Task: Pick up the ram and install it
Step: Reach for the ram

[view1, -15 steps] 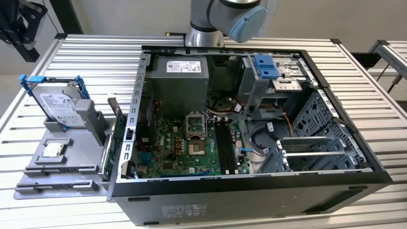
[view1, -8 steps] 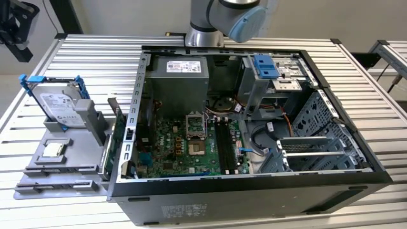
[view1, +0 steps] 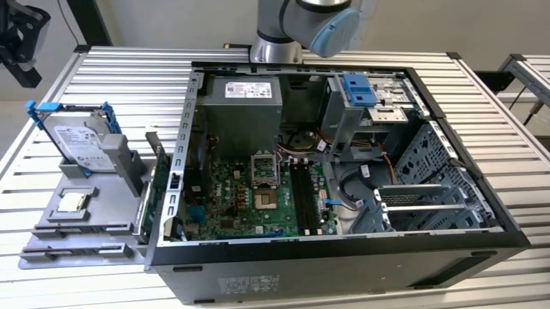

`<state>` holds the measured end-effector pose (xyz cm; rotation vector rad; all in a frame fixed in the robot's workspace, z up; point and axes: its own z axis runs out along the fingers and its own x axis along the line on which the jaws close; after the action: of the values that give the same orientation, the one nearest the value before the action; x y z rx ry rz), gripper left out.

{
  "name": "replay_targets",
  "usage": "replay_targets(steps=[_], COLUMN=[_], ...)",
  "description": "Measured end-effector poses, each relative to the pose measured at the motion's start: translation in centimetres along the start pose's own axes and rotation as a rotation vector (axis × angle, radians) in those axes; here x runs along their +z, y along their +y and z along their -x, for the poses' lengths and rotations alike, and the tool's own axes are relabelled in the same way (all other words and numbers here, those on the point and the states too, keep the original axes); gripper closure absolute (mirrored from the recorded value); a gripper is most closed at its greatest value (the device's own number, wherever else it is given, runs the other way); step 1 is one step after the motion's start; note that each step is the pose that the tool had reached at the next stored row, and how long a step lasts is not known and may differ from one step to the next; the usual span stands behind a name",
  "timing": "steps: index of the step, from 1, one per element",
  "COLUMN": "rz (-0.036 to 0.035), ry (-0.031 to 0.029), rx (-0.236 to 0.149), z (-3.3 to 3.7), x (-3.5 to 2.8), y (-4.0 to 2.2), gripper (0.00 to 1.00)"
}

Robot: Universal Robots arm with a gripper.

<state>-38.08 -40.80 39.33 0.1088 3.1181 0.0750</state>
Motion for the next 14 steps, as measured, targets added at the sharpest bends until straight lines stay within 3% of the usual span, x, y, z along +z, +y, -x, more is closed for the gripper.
replay_targets(steps=[11,14], rz=[0.0001,0.0001], ry=[-0.0001,0.0002], rx=[0.000,-0.007], z=[0.17,0.18], x=[-0.11,-0.13], y=[-2.47,-2.85], gripper=[1.00,1.00])
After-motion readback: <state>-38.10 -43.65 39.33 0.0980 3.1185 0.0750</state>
